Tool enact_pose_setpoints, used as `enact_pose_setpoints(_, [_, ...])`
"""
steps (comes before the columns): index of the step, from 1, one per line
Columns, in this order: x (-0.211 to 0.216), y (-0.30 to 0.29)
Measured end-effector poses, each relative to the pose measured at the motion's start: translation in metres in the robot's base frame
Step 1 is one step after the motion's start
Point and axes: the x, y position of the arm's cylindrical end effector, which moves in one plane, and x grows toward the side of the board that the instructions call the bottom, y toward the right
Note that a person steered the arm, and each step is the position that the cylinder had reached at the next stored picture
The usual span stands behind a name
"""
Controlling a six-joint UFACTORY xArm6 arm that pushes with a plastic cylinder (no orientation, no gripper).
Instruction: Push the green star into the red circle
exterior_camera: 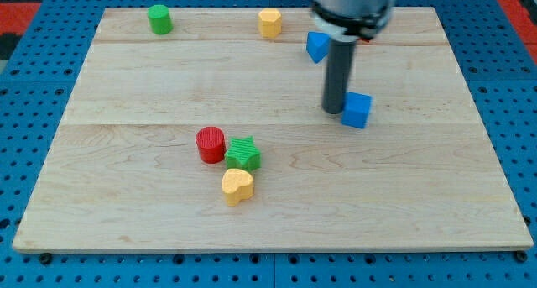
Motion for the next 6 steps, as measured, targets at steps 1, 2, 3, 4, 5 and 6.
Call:
enact_pose_setpoints(1, [0.004,0.020])
enact_pose_setpoints(2, [0.072,-0.004])
enact_pose_setpoints(3, [0.155,-0.022])
enact_pose_setpoints(4, [0.152,-0.108])
enact_pose_setpoints(5, [0.099,-0.136])
enact_pose_setpoints(6, [0.065,-0.186])
